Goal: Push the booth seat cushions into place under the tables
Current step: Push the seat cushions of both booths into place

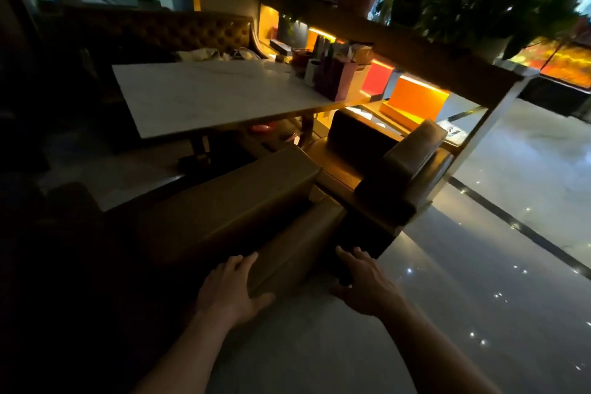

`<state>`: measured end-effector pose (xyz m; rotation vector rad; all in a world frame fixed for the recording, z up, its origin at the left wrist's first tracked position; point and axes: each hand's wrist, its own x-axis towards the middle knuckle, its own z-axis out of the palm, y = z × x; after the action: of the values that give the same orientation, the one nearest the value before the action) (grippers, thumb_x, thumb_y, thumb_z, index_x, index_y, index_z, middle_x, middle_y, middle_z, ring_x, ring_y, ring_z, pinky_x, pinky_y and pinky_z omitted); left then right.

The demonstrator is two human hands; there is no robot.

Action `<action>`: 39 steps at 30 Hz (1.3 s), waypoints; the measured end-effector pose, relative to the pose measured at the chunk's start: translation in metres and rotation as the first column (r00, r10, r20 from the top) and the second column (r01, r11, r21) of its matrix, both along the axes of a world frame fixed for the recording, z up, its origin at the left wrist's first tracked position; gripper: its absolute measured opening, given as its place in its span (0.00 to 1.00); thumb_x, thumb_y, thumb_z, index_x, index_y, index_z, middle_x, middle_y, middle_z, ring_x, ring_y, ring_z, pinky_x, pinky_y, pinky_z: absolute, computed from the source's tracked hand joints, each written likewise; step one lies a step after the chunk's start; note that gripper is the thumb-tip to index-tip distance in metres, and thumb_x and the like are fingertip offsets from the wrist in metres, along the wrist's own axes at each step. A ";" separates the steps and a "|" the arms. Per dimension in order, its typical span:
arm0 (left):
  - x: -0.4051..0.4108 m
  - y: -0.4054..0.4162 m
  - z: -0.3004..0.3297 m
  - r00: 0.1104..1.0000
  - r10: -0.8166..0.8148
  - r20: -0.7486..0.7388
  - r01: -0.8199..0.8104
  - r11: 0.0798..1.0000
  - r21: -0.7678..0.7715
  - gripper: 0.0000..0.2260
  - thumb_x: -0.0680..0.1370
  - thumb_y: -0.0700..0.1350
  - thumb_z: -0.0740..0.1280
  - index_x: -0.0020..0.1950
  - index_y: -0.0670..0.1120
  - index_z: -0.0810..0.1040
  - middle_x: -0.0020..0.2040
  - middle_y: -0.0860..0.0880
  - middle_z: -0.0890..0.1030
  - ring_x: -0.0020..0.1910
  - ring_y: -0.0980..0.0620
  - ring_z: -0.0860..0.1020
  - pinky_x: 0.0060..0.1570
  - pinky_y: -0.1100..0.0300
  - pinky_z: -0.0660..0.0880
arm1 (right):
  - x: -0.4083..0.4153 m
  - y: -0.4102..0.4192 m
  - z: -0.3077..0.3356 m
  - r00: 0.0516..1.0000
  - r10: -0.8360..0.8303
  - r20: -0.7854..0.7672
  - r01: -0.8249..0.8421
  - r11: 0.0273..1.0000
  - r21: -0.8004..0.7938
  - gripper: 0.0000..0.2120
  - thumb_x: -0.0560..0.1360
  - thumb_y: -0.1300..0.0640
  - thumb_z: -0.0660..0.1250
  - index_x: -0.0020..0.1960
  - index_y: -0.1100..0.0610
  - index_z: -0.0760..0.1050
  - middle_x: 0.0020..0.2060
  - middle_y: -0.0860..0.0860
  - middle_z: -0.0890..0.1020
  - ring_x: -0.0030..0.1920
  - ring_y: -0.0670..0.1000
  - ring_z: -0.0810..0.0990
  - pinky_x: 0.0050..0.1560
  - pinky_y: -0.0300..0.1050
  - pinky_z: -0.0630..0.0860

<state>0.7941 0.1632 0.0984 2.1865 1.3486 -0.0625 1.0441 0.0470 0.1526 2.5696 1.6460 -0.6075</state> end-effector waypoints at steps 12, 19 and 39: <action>0.061 0.081 -0.063 0.959 0.257 -0.124 -0.270 0.957 -0.104 0.46 0.68 0.72 0.67 0.79 0.62 0.48 0.79 0.54 0.54 0.76 0.48 0.57 0.71 0.47 0.64 | 0.102 0.190 -0.073 0.931 0.364 -0.014 -0.364 0.926 -0.106 0.45 0.74 0.40 0.70 0.81 0.44 0.47 0.80 0.56 0.55 0.79 0.59 0.54 0.76 0.57 0.60; 0.105 0.107 -0.122 0.903 0.363 -0.231 -0.402 0.904 -0.148 0.50 0.65 0.71 0.71 0.78 0.63 0.47 0.78 0.54 0.55 0.75 0.48 0.58 0.69 0.46 0.65 | 0.155 0.286 -0.151 0.806 0.592 -0.001 -0.578 0.785 -0.224 0.51 0.72 0.40 0.72 0.81 0.44 0.41 0.81 0.56 0.44 0.79 0.61 0.38 0.77 0.66 0.43; 0.074 0.073 -0.169 0.908 0.373 -0.193 -0.381 0.925 -0.004 0.52 0.60 0.76 0.68 0.77 0.63 0.47 0.77 0.56 0.59 0.75 0.50 0.58 0.75 0.49 0.50 | 0.124 0.269 -0.201 0.745 0.665 0.047 -0.639 0.732 -0.236 0.54 0.65 0.27 0.69 0.80 0.41 0.43 0.80 0.52 0.52 0.80 0.61 0.45 0.73 0.75 0.48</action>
<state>0.8684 0.2363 -0.0701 1.8844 1.8395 -0.1526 1.1678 0.3157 -0.0484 1.6530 2.1231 -0.4952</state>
